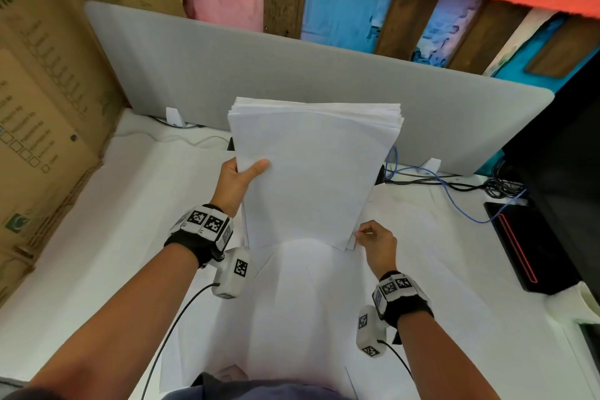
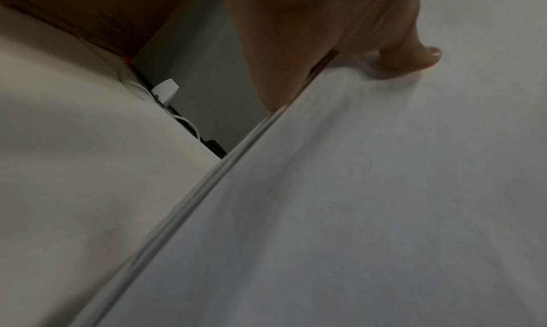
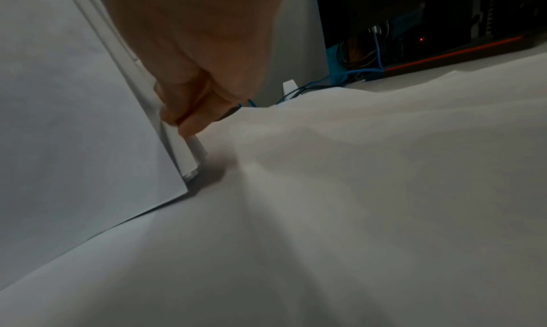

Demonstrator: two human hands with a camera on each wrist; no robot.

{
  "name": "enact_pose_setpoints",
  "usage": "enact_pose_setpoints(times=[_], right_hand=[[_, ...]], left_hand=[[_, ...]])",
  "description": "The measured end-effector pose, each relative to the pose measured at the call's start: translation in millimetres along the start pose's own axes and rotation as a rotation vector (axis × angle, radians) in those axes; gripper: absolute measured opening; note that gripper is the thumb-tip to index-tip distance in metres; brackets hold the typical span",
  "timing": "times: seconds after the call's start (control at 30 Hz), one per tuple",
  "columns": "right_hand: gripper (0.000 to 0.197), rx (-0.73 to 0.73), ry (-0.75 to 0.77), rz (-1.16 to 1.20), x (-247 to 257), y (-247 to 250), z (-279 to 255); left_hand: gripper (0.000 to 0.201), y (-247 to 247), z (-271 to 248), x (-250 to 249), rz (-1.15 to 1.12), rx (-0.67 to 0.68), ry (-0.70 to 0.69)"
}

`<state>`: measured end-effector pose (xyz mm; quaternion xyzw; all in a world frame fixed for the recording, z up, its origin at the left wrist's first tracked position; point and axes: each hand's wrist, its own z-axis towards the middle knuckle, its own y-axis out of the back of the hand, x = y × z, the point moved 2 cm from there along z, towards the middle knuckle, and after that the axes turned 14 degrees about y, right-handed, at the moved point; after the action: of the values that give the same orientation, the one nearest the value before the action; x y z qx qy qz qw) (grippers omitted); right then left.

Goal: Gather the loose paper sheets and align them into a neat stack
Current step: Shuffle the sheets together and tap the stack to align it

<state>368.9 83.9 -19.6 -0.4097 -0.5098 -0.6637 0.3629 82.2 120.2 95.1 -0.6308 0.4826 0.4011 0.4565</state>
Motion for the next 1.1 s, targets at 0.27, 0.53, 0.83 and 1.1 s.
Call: enact_pose_setpoints(times=[0.27, 0.53, 0.83, 1.1], right_hand=[[0.032, 0.045, -0.006, 0.028, 4.1, -7.3, -6.0], [0.043, 0.23, -0.091, -0.032, 17.2, -4.7, 10.9], [0.039, 0.012, 0.092, 0.267, 106.9, -3.4, 33.3], [0.031, -0.042, 0.242, 0.317, 154.0, 12.8, 28.5]], left_hand=[[0.015, -11.5, -1.2, 0.5, 0.006, 0.033, 0.026], [0.014, -8.8, -3.0, -1.4, -0.009, 0.021, 0.03], [0.012, -17.7, -10.6, -8.5, -0.081, -0.056, -0.017], [0.024, -20.0, -19.9, -30.9, -0.035, -0.099, -0.135]])
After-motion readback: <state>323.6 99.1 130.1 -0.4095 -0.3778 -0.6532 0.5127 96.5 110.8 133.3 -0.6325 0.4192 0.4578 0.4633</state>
